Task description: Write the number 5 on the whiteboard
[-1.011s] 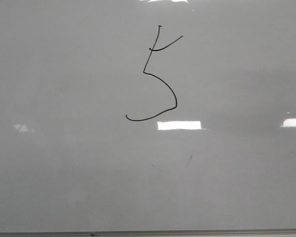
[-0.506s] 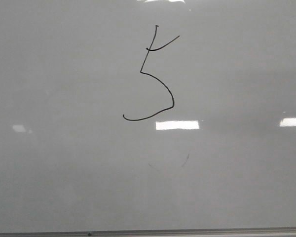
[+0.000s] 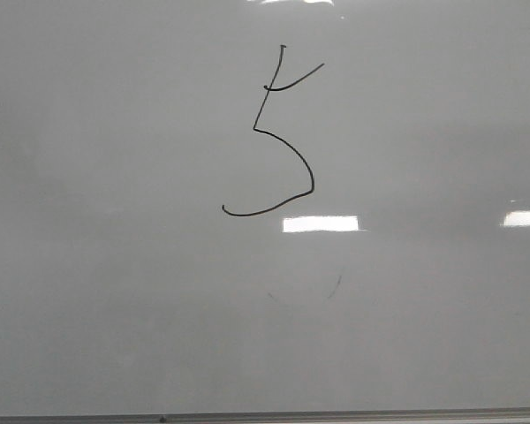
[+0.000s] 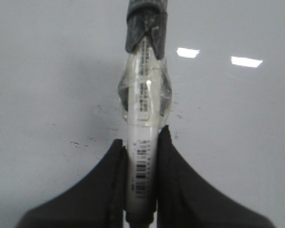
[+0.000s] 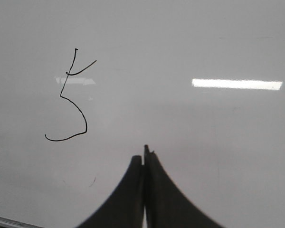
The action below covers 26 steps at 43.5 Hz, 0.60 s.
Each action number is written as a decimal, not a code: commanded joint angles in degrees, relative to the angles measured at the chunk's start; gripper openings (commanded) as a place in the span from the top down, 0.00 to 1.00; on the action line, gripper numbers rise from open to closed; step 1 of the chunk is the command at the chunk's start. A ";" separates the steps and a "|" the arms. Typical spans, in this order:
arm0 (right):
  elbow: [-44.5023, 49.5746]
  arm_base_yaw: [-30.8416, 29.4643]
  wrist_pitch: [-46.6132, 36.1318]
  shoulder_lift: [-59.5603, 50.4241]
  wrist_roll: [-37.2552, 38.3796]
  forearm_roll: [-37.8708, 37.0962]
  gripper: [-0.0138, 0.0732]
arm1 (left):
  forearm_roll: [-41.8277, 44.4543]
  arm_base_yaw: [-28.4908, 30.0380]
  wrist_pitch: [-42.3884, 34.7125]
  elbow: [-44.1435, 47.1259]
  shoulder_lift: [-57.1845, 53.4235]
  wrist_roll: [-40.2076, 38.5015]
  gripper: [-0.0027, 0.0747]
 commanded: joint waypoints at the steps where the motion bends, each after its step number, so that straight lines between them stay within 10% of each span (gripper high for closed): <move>1: -1.46 -0.31 -4.71 0.49 -0.32 0.50 0.92 | 2.13 1.37 -6.85 -3.95 3.37 -1.41 0.98; 26: -1.46 -0.31 -4.71 0.49 -0.32 0.50 0.92 | 9.06 4.34 -8.46 -9.64 14.26 -0.95 0.89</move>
